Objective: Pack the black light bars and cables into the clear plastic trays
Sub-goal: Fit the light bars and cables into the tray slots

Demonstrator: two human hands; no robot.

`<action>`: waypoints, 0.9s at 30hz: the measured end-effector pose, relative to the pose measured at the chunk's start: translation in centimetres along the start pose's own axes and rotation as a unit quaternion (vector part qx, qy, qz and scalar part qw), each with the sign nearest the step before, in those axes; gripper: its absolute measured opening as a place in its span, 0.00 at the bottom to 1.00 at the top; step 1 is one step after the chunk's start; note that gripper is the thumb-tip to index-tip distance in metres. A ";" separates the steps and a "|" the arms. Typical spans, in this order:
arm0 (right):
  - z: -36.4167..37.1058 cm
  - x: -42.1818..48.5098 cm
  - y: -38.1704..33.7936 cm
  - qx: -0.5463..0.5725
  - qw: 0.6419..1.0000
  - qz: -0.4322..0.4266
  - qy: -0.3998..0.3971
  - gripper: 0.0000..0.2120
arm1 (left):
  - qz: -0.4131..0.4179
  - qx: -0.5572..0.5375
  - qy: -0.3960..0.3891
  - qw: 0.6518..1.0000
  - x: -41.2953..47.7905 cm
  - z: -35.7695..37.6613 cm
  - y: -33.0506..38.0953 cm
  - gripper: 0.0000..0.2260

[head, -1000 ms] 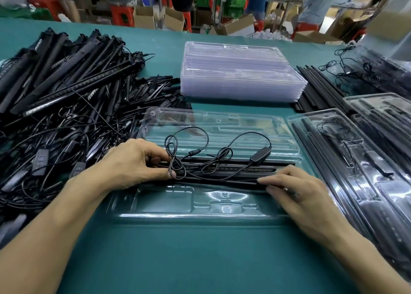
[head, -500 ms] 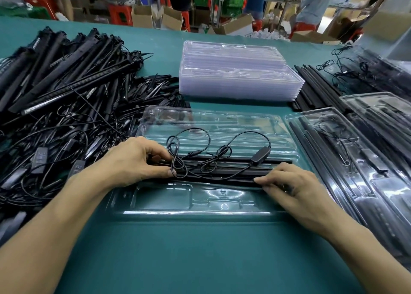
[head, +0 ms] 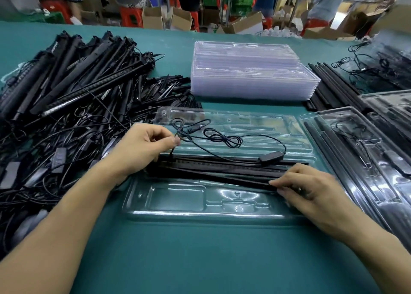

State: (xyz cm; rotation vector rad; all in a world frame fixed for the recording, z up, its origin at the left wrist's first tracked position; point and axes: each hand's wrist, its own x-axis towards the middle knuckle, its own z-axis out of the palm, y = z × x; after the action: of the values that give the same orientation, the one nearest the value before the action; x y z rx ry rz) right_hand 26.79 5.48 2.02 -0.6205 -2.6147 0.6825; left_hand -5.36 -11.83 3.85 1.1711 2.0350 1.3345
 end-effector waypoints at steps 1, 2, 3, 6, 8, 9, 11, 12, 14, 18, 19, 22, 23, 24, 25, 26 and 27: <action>-0.1 0.0 0.0 -0.002 1.000 -0.005 -0.011 0.11 | -0.006 -0.014 0.018 1.000 0.0 -0.2 0.1 0.08; -0.3 0.0 -0.1 -0.005 1.000 -0.007 -0.019 0.12 | -0.009 -0.028 0.039 0.999 0.1 -0.4 0.2 0.09; -0.3 0.0 -0.1 -0.009 1.000 -0.008 -0.023 0.12 | -0.008 -0.041 0.063 0.997 0.2 -0.7 0.3 0.11; -0.3 -0.1 -0.4 -0.005 1.000 -0.006 -0.011 0.12 | 0.005 -0.068 0.124 0.990 0.2 -1.1 0.5 0.12; -0.1 -0.2 -0.7 0.003 1.000 -0.009 -0.002 0.12 | 0.008 -0.083 0.137 0.987 0.2 -1.0 0.5 0.12; -0.1 -0.2 -0.7 0.001 1.000 -0.011 0.003 0.12 | 0.008 -0.091 0.140 0.986 0.2 -1.0 0.5 0.12; 0.0 -0.1 -0.8 -0.007 1.000 -0.012 0.010 0.12 | 0.009 -0.102 0.145 0.984 0.3 -1.0 0.7 0.12; 0.0 0.0 -0.8 -0.011 1.000 -0.014 0.010 0.12 | 0.015 -0.100 0.147 0.984 0.3 -1.0 0.8 0.11; -0.1 0.2 -0.8 -0.021 1.000 -0.015 0.002 0.13 | 0.046 -0.078 0.141 0.986 0.3 -0.9 1.2 0.09; -0.3 0.6 -0.6 -0.055 0.998 -0.007 -0.024 0.14 | 0.117 0.031 0.076 0.990 0.0 -0.5 2.0 0.10; -0.4 0.6 -0.7 -0.061 0.998 -0.004 -0.028 0.13 | 0.124 0.065 0.049 0.989 -0.1 -0.5 2.0 0.10; -0.3 0.5 -1.1 -0.060 0.998 0.006 -0.023 0.13 | 0.107 0.179 -0.040 0.977 -0.3 -1.2 1.9 0.05; -0.2 0.5 -1.1 -0.052 0.999 0.005 -0.007 0.14 | 0.091 0.217 -0.068 0.970 -0.4 -1.5 1.8 0.05; -0.1 0.5 -1.1 -0.043 0.999 0.007 0.012 0.14 | 0.073 0.238 -0.095 0.964 -0.5 -1.7 1.7 0.07; 0.0 0.6 -0.9 -0.039 0.999 0.011 0.033 0.12 | 0.059 0.237 -0.118 0.962 -0.6 -1.8 1.6 0.08; 0.0 0.7 -0.6 -0.042 0.998 0.017 0.051 0.11 | 0.049 0.221 -0.133 0.965 -0.6 -1.9 1.5 0.09; -0.1 0.7 0.0 -0.050 0.996 0.030 0.061 0.11 | 0.044 0.205 -0.140 0.968 -0.7 -1.8 1.5 0.10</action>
State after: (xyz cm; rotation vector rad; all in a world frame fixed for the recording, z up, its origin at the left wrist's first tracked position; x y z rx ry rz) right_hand 26.23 5.87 2.32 -0.7483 -2.5365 0.5166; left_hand -5.66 -13.12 5.89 1.5430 2.1194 0.7408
